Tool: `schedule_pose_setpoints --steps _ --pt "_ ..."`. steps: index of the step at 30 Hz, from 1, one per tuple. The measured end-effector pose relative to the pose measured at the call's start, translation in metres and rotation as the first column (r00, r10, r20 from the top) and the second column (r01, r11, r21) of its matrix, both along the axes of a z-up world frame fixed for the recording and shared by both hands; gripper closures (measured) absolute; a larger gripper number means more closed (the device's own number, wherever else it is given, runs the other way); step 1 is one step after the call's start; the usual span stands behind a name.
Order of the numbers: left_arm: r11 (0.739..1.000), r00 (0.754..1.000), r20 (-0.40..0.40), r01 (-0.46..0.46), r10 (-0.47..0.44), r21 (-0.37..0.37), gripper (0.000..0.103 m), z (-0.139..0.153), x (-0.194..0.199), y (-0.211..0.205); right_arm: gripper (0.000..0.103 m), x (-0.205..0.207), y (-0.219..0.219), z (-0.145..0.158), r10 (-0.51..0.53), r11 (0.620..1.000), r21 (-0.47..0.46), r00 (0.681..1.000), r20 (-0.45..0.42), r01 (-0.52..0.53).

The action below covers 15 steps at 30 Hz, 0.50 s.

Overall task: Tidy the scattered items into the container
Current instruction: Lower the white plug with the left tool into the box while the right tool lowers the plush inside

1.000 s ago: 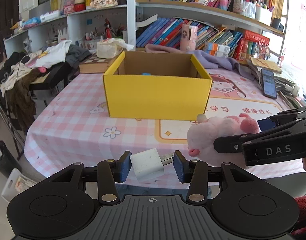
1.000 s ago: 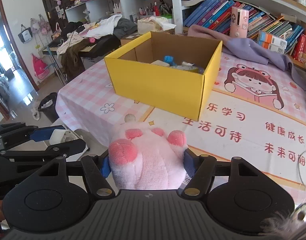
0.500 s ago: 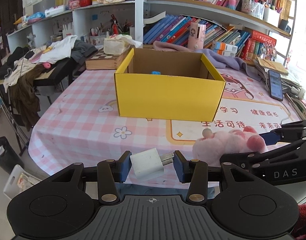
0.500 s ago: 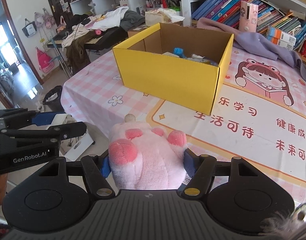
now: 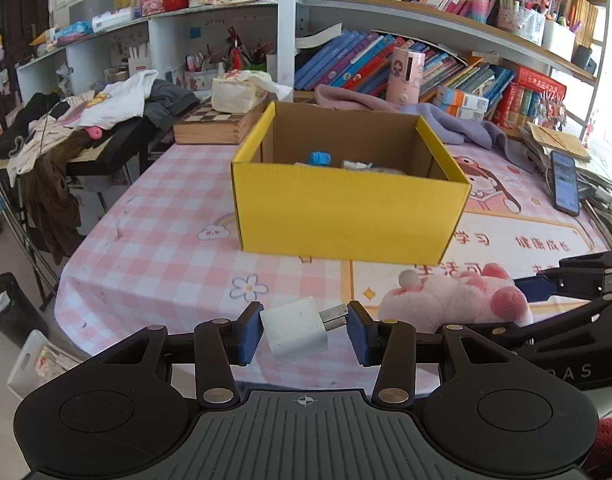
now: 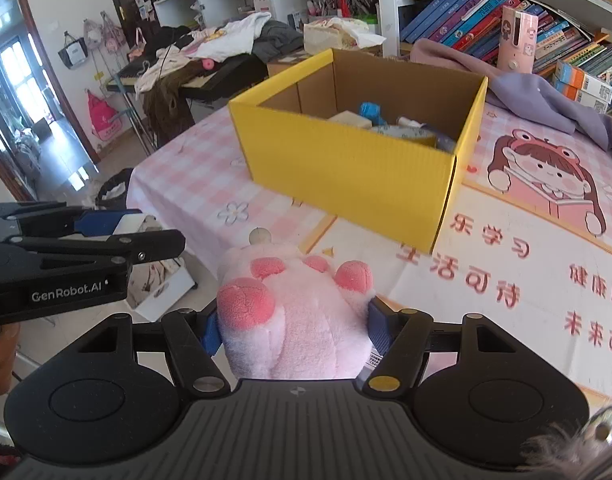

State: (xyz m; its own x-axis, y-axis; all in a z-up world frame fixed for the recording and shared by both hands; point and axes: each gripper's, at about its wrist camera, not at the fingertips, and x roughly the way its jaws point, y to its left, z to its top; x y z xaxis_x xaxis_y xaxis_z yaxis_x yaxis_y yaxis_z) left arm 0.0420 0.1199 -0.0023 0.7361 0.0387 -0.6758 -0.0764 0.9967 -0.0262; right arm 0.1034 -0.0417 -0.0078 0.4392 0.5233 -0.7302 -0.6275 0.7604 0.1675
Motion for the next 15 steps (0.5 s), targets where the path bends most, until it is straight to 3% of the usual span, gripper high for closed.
schedule_pose_setpoints --steps 15 --pt "0.999 0.994 0.109 0.022 -0.025 0.032 0.059 0.039 0.078 -0.003 0.038 0.077 -0.002 0.047 -0.026 0.991 0.131 0.984 0.178 0.003"
